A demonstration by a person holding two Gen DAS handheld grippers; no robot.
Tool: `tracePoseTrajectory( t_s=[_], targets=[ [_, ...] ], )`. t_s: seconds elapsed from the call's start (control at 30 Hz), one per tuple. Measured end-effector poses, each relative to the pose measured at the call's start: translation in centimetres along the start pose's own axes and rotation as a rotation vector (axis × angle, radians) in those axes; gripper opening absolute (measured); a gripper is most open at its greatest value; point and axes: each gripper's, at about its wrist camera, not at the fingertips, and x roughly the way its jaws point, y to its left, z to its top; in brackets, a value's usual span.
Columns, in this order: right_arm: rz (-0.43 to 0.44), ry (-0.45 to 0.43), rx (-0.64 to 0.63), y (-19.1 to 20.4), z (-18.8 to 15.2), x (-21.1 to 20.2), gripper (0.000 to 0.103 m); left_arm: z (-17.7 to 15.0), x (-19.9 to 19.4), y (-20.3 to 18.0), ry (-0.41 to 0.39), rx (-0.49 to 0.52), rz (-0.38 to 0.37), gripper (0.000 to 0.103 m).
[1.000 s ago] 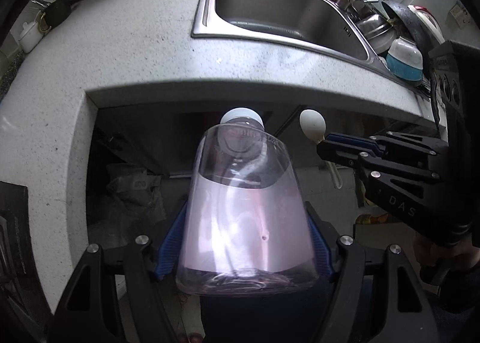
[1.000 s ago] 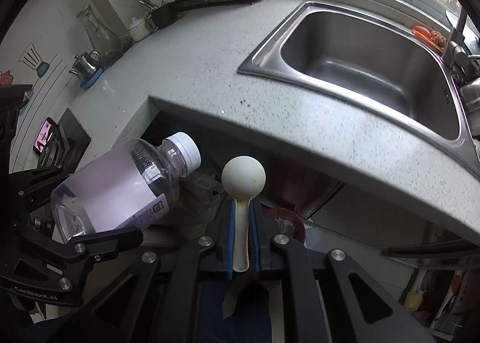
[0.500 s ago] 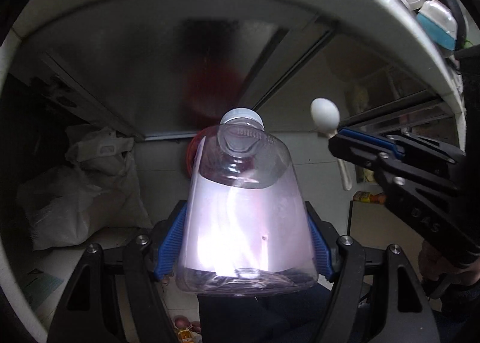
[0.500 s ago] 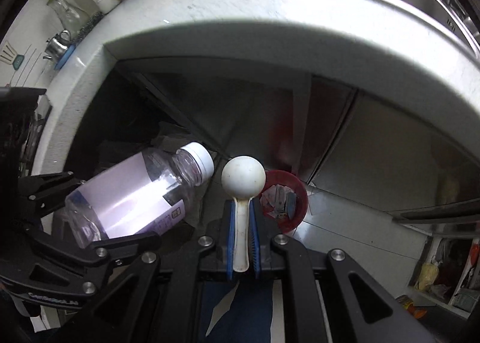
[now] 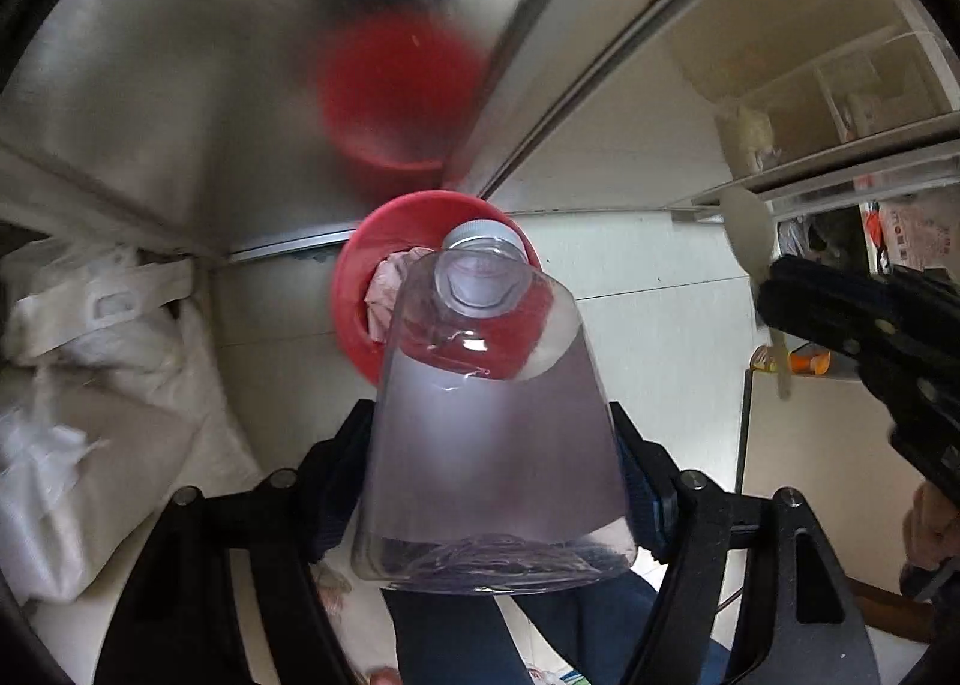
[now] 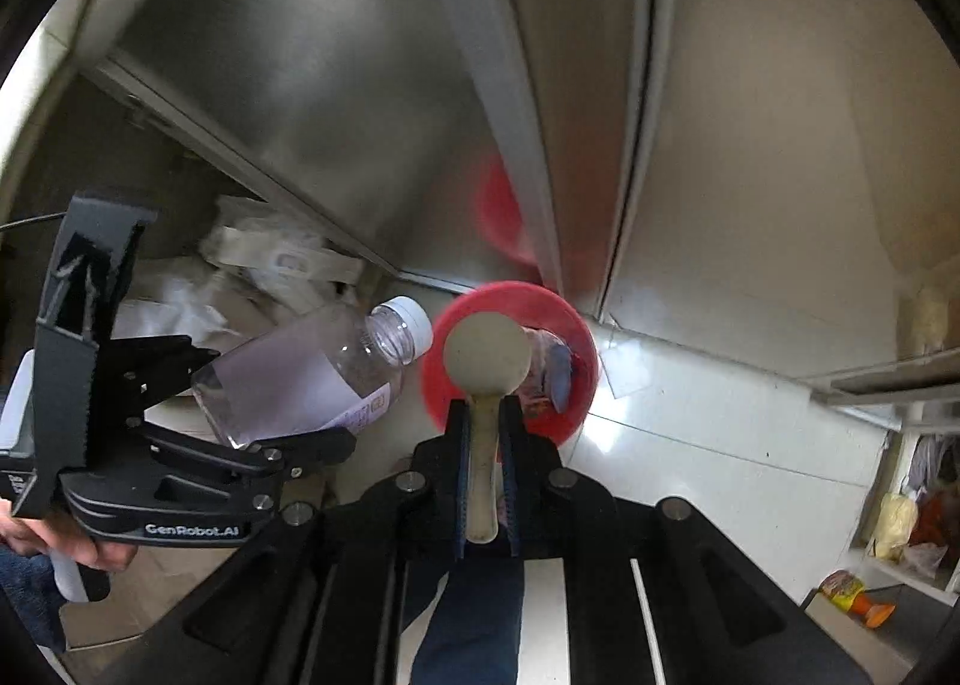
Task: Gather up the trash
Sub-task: 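Open the left tool to drop the bottle into the bucket, then open the right tool to drop the spoon into the bucket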
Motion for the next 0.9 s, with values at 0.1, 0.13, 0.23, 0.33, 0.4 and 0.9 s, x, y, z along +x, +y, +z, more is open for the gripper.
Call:
tracePoseTrajectory(
  t_s=[0.1, 0.13, 0.23, 0.33, 0.4, 0.9],
  targets=[
    [-0.007, 0.009, 0.010, -0.2, -0.5, 1.4, 0.009, 0.3, 2.4, -0.1, 0.023, 0.021, 0.008, 0.071],
    [-0.006, 0.013, 0.020, -0.6, -0.7, 1.6, 0.009, 0.5, 2.9, -0.2, 0.035, 0.030, 0.012, 0.071],
    [0.001, 0.018, 0.038, -0.6, -0.9, 1.6, 0.009, 0.7, 3.0, -0.7, 0.055, 0.035, 0.023, 0.072],
    [0.004, 0.019, 0.043, -1.1, -1.2, 1.1, 0.009, 0.7, 2.0, -1.1, 0.044, 0.063, 0.024, 0.072],
    [0.005, 0.021, 0.044, -0.9, -1.2, 1.1, 0.009, 0.6, 1.2, -1.0, 0.025, 0.067, 0.025, 0.072],
    [0.011, 0.064, -0.044, -0.6, -0.4, 0.8, 0.009, 0.7, -3.0, 2.8, -0.070, -0.065, -0.016, 0.084]
  ],
)
